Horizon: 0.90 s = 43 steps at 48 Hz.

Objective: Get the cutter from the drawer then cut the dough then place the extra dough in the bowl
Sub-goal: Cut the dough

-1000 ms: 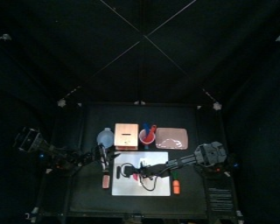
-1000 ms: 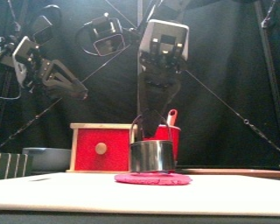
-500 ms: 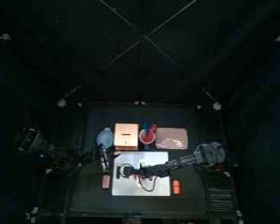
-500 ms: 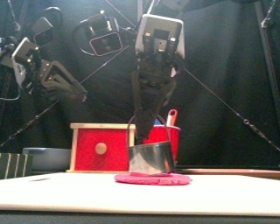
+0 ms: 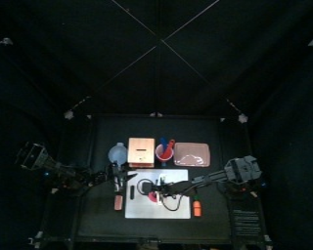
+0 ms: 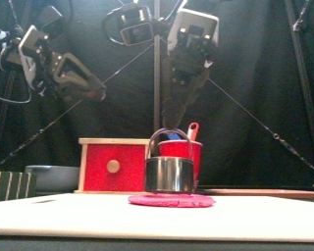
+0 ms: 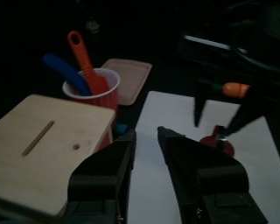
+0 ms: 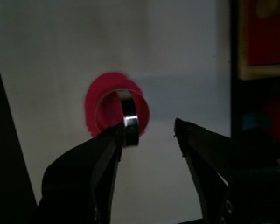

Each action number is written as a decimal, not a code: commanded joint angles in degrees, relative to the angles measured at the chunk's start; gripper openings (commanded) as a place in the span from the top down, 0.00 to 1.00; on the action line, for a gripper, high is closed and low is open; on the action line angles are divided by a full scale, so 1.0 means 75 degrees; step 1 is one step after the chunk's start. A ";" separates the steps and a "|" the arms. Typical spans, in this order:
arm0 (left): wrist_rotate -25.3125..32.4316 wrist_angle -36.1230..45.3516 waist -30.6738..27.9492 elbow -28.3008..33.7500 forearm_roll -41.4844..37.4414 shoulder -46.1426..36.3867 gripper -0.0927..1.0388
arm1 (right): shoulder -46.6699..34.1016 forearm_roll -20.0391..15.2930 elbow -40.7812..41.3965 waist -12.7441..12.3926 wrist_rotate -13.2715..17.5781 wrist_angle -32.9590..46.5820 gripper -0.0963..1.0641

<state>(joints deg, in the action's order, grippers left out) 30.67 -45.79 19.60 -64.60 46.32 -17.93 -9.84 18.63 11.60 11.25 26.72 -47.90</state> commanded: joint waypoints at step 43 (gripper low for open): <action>-0.0398 0.0809 0.0563 0.2379 -0.0797 0.3328 0.06 | 0.1090 0.0844 0.3938 -0.0410 0.1266 0.7078 0.19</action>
<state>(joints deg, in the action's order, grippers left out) 27.60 -40.69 23.91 -48.60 40.08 7.03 -1.76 24.87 42.89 9.23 36.39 4.66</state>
